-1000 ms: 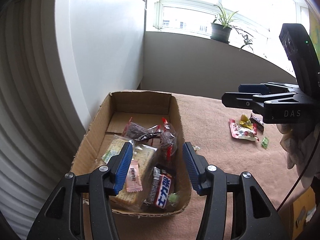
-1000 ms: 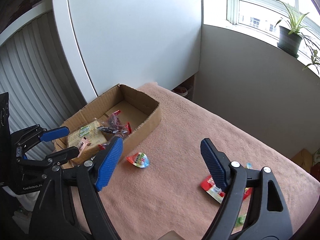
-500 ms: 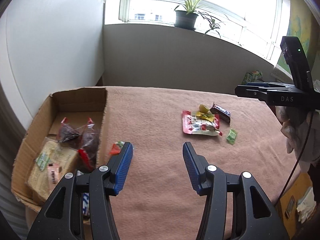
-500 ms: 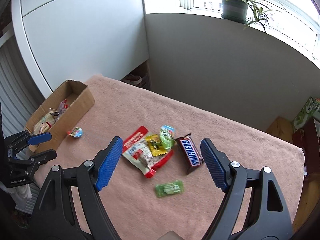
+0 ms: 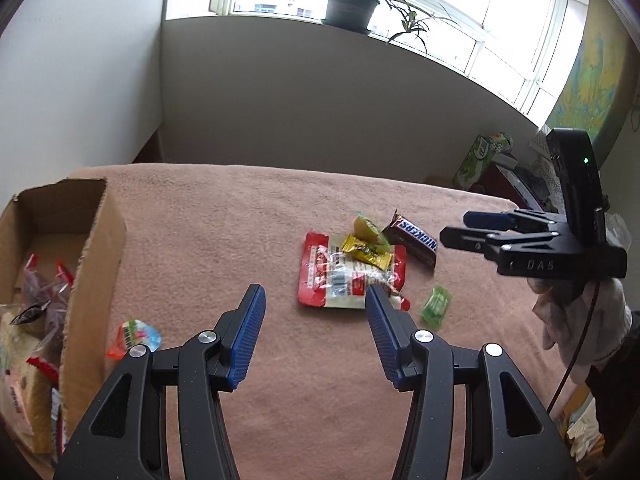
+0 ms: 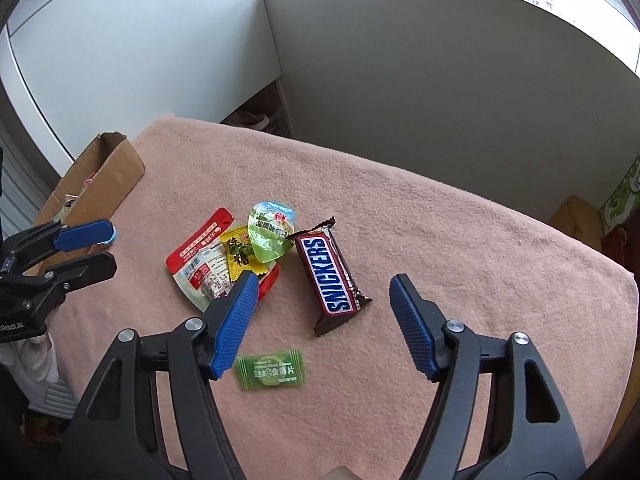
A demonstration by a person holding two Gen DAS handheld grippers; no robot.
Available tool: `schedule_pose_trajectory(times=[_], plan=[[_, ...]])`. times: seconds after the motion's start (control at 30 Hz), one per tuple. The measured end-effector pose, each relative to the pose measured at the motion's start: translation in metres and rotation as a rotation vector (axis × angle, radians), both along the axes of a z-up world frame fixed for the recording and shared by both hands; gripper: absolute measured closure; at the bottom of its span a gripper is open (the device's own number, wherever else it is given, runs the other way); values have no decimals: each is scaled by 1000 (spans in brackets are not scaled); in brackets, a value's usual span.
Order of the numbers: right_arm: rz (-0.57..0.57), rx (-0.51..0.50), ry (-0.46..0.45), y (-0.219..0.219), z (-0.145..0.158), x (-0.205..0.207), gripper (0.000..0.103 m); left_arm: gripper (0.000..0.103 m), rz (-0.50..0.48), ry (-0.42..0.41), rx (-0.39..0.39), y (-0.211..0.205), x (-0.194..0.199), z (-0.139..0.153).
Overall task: Organize snacks
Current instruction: 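Move both grippers back over the snacks on the table, then grasp the green jelly cup with the left gripper while the right gripper grasps the Snickers bar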
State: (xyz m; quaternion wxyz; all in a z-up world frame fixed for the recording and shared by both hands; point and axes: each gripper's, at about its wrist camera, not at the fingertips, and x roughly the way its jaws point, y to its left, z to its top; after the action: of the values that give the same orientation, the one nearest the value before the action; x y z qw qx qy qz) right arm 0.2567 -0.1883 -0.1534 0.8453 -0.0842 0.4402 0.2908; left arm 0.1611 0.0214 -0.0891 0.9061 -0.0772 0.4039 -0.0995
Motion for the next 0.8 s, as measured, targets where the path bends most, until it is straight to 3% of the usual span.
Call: schedule_pose_trajectory(times=[0.1,0.37,0.43,0.5,0.6,0.7,0.8], plan=[[19,-2,18,3,-8,7,44,52,-41,9,-11,-18,19,-2],[44,-12,41,5,-25,20,47,52,-65,56,-38,-42,70,-19],[46,-16,51,5,-29,23,62,52,-67,73,-53,-44,79,-23],[48,-8,57,5,-31,25,65,53,-71,89,-64,-46,88,-26],[39,0,59,1,-31,25,71,65,-89,122,-65,-53,98,-35],[25,6,70,-6,-31,24,71,68,-99,147,-66,-58,104,-44],[20,-4,70,-11,-30,21,71,77,-107,164,-68,-64,108,-49]])
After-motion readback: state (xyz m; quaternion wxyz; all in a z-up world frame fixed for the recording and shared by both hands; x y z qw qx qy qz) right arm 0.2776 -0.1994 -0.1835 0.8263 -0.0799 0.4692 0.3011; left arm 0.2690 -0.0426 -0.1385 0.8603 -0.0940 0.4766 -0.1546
